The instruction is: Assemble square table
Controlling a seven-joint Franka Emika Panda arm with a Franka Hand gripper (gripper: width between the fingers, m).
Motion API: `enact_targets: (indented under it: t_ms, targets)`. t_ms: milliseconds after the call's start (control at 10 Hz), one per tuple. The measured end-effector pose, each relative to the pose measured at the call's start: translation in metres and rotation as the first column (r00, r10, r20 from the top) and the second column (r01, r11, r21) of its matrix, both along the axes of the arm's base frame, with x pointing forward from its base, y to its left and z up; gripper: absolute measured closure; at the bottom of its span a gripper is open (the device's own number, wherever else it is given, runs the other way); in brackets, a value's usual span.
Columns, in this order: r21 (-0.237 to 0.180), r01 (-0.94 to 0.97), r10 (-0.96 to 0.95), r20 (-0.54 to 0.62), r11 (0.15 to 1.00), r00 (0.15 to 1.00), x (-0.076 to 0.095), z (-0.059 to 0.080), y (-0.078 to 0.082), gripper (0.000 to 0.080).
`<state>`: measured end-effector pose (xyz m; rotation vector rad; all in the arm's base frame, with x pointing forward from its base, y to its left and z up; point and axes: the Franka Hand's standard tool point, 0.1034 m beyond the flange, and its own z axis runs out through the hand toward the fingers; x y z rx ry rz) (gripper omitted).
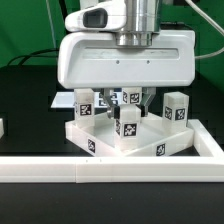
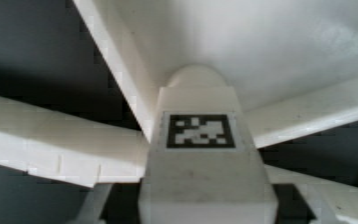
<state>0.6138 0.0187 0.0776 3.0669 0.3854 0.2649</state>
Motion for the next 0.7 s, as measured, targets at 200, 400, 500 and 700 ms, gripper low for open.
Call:
enact_targets:
  t_ms: [200,400,500,700]
  targets:
    - [0.041,0.196,-0.196,0.002,0.98,0.981,-0.0005,-0.0004,-0.0033,0.0505]
    - [0.075,0.371,-0.372,0.004,0.926,0.928,-0.0007,-0.0008,-0.0021,0.0506]
    - [0.092,0.449,-0.451,0.001,0.889,0.893,-0.0008,-0.001,-0.0019,0.0506]
    - [0.133,0.603,-0.608,-0.009,0.786,0.794,-0.0006,-0.001,-0.0017,0.0506]
